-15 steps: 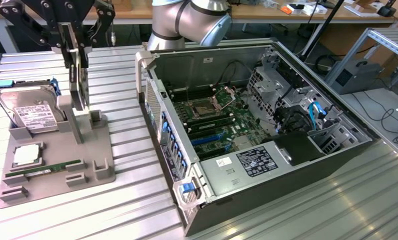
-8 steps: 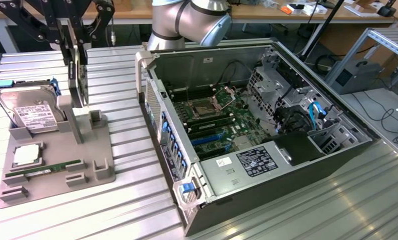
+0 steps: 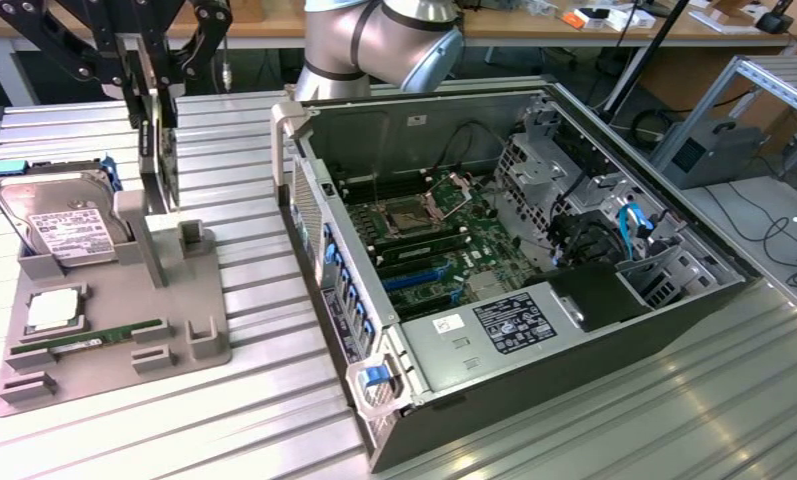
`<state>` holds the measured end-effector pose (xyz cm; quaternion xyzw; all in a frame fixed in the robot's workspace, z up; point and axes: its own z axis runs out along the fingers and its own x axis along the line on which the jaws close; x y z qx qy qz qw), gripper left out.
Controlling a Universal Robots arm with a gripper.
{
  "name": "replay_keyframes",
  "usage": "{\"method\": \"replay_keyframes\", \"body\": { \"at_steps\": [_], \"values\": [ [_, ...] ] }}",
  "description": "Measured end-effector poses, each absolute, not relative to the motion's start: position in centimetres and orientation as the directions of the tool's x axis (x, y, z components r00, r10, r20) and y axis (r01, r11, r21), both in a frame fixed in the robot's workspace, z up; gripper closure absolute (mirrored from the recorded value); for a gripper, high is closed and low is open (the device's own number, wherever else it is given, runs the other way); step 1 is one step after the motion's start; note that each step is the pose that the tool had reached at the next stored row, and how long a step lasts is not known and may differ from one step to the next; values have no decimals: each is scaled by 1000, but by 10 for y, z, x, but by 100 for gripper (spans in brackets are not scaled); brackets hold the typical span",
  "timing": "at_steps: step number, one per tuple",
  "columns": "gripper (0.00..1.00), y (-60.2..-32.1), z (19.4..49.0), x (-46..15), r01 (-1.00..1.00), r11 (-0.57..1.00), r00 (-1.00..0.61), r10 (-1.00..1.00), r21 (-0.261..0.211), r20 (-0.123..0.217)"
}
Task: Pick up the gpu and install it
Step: 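Pick up the gpu and move the gpu toward the slot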
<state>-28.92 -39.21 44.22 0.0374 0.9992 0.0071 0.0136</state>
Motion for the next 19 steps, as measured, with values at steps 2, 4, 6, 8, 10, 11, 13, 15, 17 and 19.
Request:
{"method": "replay_keyframes", "body": {
  "at_steps": [2,4,6,8,10,11,13,15,17,19],
  "values": [
    [73,-392,442,-288,75,997,-997,75,15,-27],
    [73,-392,442,-286,75,997,-997,75,15,-27],
    [73,-392,442,-283,75,997,-997,75,15,-27],
    [73,-392,442,-280,75,997,-997,75,15,-27],
    [73,-392,442,-277,75,997,-997,75,15,-27],
    [73,-392,442,-276,75,997,-997,75,15,-27],
    [73,-392,442,-274,75,997,-997,75,15,-27],
    [73,-392,442,-271,75,997,-997,75,15,-27],
    [73,-392,442,-269,75,997,-997,75,15,-27],
    [73,-392,442,-266,75,997,-997,75,15,-27]
  ]
}}
